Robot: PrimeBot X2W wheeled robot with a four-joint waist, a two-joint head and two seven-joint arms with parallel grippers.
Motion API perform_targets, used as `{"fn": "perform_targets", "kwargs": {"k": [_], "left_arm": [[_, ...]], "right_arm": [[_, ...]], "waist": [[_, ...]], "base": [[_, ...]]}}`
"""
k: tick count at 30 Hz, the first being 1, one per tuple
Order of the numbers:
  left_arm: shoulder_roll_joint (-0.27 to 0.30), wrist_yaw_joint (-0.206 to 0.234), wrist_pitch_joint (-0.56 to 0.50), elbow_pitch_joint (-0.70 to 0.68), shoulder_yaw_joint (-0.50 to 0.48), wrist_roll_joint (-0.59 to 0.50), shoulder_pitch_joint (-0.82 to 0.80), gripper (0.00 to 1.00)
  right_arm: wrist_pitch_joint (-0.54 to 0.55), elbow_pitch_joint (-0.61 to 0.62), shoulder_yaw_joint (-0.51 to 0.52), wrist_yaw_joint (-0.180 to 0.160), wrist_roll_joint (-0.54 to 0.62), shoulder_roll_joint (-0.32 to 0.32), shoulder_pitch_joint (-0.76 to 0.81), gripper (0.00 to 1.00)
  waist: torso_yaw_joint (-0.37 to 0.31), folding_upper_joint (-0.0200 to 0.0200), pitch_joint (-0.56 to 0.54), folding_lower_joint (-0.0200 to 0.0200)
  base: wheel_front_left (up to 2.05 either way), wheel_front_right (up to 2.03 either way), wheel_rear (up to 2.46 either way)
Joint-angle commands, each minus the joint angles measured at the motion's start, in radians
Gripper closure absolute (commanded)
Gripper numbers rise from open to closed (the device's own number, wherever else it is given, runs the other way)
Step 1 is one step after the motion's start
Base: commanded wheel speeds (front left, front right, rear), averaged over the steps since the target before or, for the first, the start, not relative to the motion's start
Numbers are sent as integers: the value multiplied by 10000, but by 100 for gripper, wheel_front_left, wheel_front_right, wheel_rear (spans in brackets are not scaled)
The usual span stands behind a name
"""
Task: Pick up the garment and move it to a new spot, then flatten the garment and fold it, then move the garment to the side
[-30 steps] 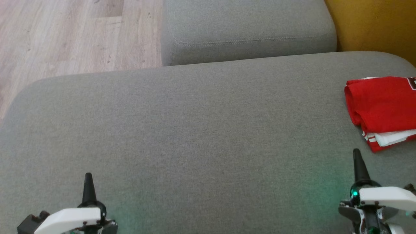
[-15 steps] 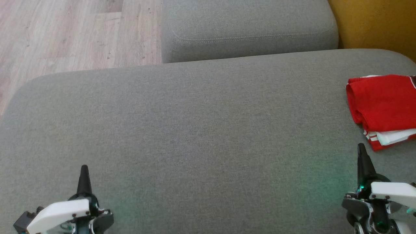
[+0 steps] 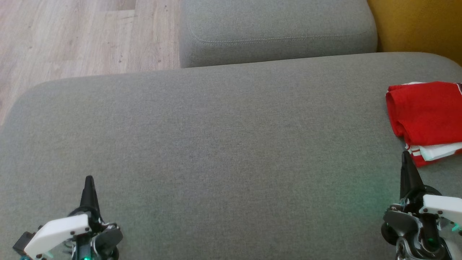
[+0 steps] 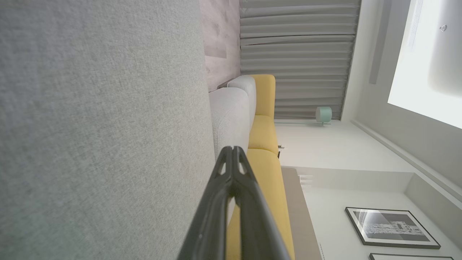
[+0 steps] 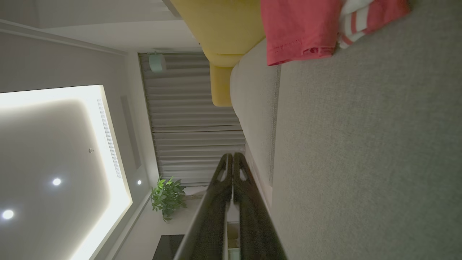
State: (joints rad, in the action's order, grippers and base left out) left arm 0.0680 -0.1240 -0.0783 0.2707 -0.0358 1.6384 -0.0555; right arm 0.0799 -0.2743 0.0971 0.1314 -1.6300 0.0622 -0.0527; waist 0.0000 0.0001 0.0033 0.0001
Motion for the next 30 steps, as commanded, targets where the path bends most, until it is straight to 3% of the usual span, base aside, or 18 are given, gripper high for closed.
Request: {"fn": "perform_targets", "kwargs": {"k": [1, 30], "left_arm": [[107, -67, -32, -274, -385, 31, -492, 100], [23, -67, -127, -268, -503, -68, -501, 100]], "right_arm": [[57, 316, -178, -7, -73, 129, -521, 100], [142, 309, -72, -7, 16, 54, -530, 100]], "waist": [[0, -1, -1, -1], [0, -1, -2, -1]], "base": [[0, 0, 0], [0, 0, 0]]}}
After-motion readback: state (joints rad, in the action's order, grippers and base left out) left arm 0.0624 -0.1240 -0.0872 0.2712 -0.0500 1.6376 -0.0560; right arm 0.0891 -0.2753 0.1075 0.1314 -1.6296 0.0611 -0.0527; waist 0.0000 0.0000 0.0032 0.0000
